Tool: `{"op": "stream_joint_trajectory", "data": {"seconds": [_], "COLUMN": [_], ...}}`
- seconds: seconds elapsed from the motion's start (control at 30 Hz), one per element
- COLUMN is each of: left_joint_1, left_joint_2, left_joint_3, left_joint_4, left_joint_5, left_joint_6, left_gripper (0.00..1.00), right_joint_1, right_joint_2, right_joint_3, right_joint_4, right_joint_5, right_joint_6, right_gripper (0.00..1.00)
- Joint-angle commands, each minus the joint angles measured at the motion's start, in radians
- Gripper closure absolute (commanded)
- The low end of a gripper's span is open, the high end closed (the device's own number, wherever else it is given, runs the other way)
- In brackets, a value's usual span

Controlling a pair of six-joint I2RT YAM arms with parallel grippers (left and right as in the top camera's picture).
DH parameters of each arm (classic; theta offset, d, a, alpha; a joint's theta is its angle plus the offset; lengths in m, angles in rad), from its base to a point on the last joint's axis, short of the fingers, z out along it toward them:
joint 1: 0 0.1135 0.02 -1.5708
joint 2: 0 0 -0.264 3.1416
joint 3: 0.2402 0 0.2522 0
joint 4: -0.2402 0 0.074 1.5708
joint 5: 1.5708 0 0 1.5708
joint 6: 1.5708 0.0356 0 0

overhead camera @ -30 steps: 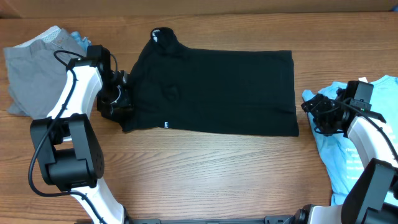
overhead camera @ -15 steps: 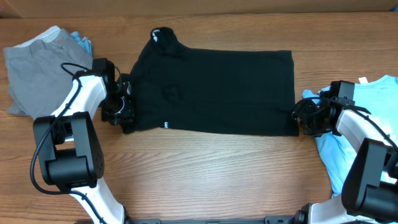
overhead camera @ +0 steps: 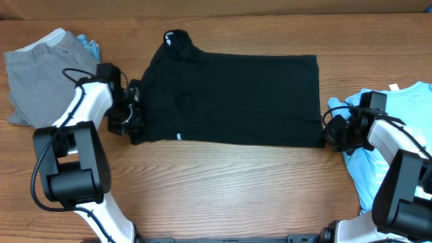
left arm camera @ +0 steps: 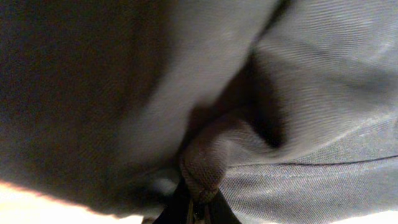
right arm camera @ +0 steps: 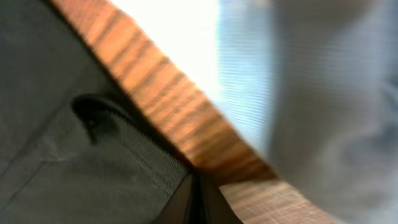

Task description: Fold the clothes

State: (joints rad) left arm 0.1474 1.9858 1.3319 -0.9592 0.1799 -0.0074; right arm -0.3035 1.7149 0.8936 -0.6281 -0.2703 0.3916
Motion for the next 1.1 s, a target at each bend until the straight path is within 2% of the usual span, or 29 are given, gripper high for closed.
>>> {"op": "stream_joint_trajectory", "data": {"seconds": [0.0,0.13,0.17,0.2,0.23,0.27,0.33,0.43,0.53,0.67,0.8,0.93,1.0,1.07], "left_joint_1": [0.069,0.107,0.108,0.108,0.108,0.108,0.108,0.108,0.108,0.107,0.108,0.108,0.108,0.108], "left_joint_2": [-0.012,-0.012,-0.012,-0.012,-0.012,-0.012,-0.012,-0.012,-0.012,-0.012,-0.012,-0.012,-0.014,-0.019], "left_joint_3": [0.047,0.1,0.113,0.125,0.137,0.149,0.169,0.185,0.188,0.188,0.189,0.208,0.233,0.268], "left_joint_4": [-0.022,-0.063,-0.075,-0.085,-0.095,-0.106,-0.125,-0.153,-0.185,-0.204,-0.197,-0.212,-0.234,-0.262], "left_joint_5": [-0.03,-0.021,-0.021,-0.021,-0.021,-0.021,-0.021,-0.021,-0.021,0.012,0.064,0.069,0.082,0.084], "left_joint_6": [0.009,0.032,0.032,0.035,0.035,0.034,0.035,0.035,0.039,0.055,0.065,0.066,0.084,0.093], "left_gripper": [0.96,0.96,0.96,0.95,0.89,0.76,0.62,0.53,0.51,0.52,0.53,0.51,0.53,0.55], "right_joint_1": [-0.019,-0.018,-0.018,-0.018,-0.018,-0.018,-0.018,-0.018,-0.017,0.016,0.071,0.117,0.131,0.133], "right_joint_2": [0.0,0.0,0.0,0.0,-0.001,-0.004,-0.014,-0.04,-0.055,-0.054,-0.054,-0.053,-0.053,-0.053], "right_joint_3": [0.029,0.048,0.053,0.055,0.058,0.058,0.058,0.058,0.058,0.045,0.006,-0.039,-0.058,-0.074], "right_joint_4": [-0.015,-0.049,-0.059,-0.066,-0.075,-0.079,-0.09,-0.114,-0.163,-0.232,-0.209,-0.176,-0.158,-0.154], "right_joint_5": [0.019,0.016,0.015,0.014,0.01,-0.003,-0.029,-0.076,-0.107,-0.125,-0.128,-0.128,-0.127,-0.127], "right_joint_6": [0.001,0.001,0.001,0.001,0.0,0.0,0.0,-0.027,-0.054,-0.076,-0.076,-0.023,0.005,0.038], "right_gripper": [0.95,0.94,0.89,0.79,0.67,0.6,0.54,0.52,0.5,0.49,0.5,0.54,0.58,0.58]}}
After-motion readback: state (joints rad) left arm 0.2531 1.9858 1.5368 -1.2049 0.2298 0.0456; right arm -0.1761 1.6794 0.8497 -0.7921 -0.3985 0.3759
